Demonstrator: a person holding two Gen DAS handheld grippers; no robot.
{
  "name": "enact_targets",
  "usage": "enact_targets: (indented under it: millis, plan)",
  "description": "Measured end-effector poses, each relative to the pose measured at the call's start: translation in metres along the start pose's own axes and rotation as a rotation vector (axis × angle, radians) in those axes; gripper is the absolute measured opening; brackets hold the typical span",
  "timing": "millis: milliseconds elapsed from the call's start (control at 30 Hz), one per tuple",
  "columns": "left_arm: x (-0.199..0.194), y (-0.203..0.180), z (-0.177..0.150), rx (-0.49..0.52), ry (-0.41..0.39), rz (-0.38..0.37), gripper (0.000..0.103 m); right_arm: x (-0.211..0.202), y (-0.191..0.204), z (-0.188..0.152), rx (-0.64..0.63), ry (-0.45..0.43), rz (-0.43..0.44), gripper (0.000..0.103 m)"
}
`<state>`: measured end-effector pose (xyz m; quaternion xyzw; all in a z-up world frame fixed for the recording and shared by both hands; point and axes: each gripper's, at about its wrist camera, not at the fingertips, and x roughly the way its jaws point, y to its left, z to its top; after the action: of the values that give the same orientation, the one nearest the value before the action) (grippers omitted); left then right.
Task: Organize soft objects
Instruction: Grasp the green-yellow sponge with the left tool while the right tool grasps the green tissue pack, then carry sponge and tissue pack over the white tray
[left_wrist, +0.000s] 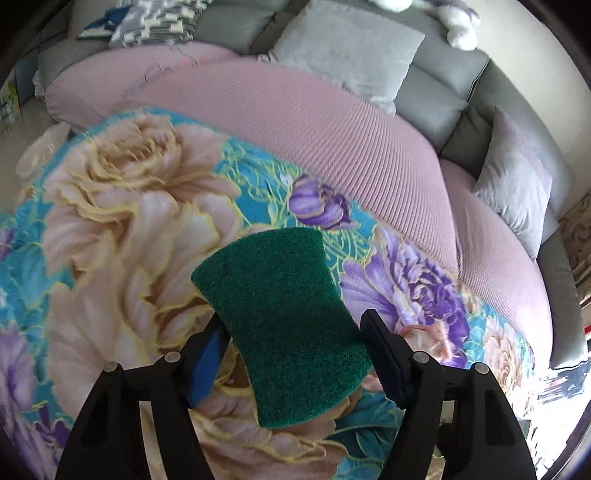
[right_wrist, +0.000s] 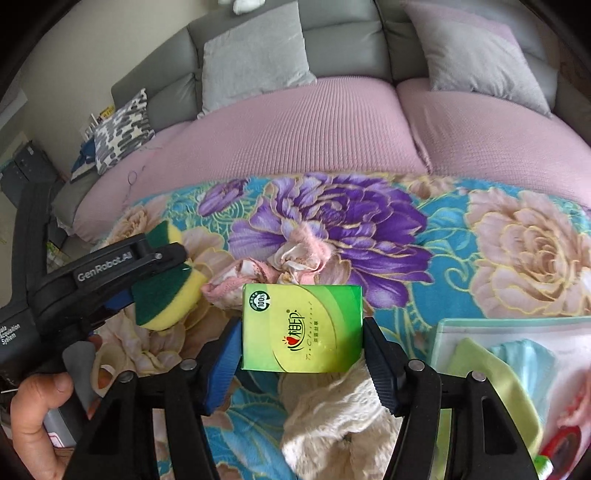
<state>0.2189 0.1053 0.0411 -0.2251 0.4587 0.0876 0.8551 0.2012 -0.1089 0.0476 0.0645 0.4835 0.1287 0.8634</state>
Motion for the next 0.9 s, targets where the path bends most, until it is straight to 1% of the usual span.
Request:
enact_targets:
  millis: [133, 200, 400, 533, 633, 800, 900]
  plan:
    - [-0.034, -0.002, -0.01, 0.016, -0.062, -0.015, 0.073, -0.028, -0.002, -0.01, 0.004, -0.036, -0.028, 0.066]
    - [-0.053, -0.008, -0.022, 0.035, -0.089, -0.03, 0.073, -0.041, -0.004, -0.017, 0.011, -0.045, -0.053, 0.066]
    - [-0.085, -0.029, -0.059, 0.08, -0.12, -0.084, 0.073, -0.083, -0.023, -0.045, 0.058, -0.092, -0.093, 0.066]
    - [-0.096, -0.053, -0.086, 0.133, -0.119, -0.124, 0.073, -0.109, -0.045, -0.068, 0.107, -0.11, -0.148, 0.066]
    - [-0.102, -0.074, -0.104, 0.18, -0.122, -0.148, 0.073, -0.127, -0.07, -0.083, 0.157, -0.126, -0.189, 0.066]
    - [-0.103, -0.105, -0.125, 0.243, -0.115, -0.179, 0.074, -0.148, -0.113, -0.096, 0.241, -0.155, -0.252, 0.066]
    - [-0.1, -0.118, -0.134, 0.277, -0.112, -0.193, 0.074, -0.154, -0.129, -0.101, 0.264, -0.174, -0.245, 0.066]
